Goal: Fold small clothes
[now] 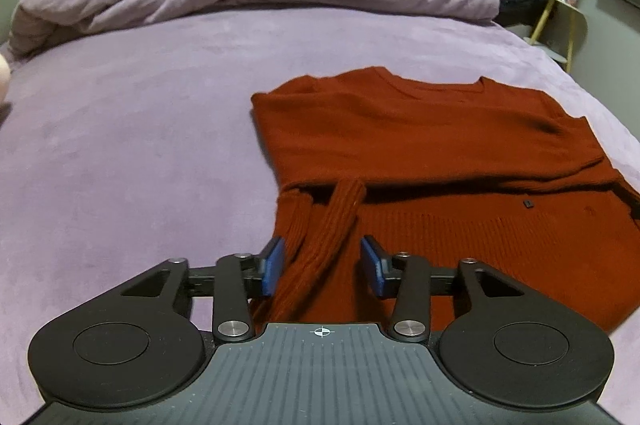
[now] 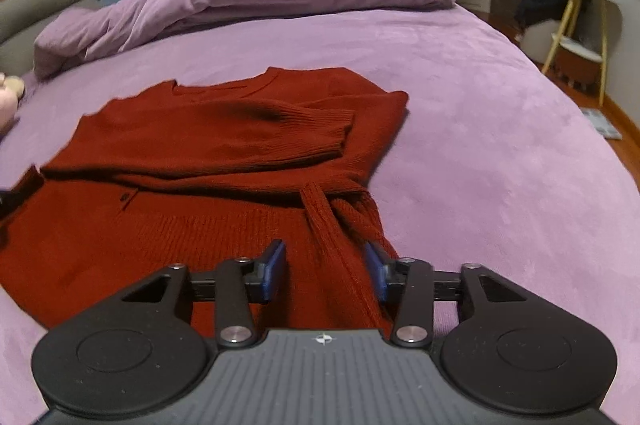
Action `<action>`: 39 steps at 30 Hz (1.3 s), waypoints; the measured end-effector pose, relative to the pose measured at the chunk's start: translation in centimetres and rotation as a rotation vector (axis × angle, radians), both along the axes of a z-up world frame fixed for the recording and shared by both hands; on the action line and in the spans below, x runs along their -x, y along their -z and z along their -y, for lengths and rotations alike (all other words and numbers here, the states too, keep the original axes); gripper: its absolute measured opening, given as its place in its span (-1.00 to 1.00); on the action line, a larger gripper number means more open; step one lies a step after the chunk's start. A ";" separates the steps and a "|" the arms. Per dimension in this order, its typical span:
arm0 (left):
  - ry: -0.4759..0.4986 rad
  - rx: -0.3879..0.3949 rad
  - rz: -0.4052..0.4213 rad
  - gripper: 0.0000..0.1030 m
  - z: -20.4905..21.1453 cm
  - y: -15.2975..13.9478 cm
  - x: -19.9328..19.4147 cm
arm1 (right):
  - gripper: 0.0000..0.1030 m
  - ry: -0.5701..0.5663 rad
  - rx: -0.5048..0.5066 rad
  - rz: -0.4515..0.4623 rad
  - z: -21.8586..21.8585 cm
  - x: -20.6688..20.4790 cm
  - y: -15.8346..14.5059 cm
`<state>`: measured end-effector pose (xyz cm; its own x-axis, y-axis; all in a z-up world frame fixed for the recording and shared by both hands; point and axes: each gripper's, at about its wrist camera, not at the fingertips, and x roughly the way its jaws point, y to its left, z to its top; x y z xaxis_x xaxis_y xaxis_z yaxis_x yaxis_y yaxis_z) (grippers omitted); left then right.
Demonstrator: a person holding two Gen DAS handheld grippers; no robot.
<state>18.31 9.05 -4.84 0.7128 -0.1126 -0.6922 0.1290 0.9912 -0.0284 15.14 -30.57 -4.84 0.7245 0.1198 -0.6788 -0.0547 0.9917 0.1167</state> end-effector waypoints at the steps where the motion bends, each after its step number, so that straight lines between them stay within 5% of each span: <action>1: 0.007 -0.003 0.001 -0.34 0.0 0.0 -0.1 | -0.64 -0.003 0.007 -0.002 -0.1 -0.1 0.1; 5: 0.031 -0.012 0.005 -0.77 0.4 -0.3 -0.2 | -0.85 -0.001 0.009 0.006 0.0 -0.4 0.2; 16: -0.008 0.151 0.156 -0.83 -1.1 -6.5 -0.7 | -0.87 -0.010 -0.037 0.224 0.0 0.6 -6.3; 21: -0.079 0.121 0.212 -0.83 -1.4 -7.8 -4.8 | -0.87 0.066 -0.033 0.300 0.4 -3.0 -8.1; 25: -0.126 0.106 0.146 -0.83 -1.2 -6.1 -8.7 | -0.87 0.110 -0.023 0.251 0.4 -7.1 -6.8; 32: -0.097 0.099 -0.005 -0.78 -1.1 -1.0 -11.6 | -0.86 0.112 -0.044 0.030 1.0 -12.6 -0.9; 36: -0.017 0.086 -0.031 -0.11 -1.3 0.4 -10.9 | -0.54 0.101 -0.129 -0.005 2.6 -12.3 0.3; 39: 0.009 0.132 -0.046 -0.13 -1.6 0.8 -10.8 | -0.27 0.052 -0.175 -0.013 2.7 -11.9 0.4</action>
<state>29.10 10.67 -5.66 0.6789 -0.2110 -0.7032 0.1335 0.9773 -0.1643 27.00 -33.29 -5.29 0.7242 0.1997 -0.6601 -0.0012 0.9575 0.2884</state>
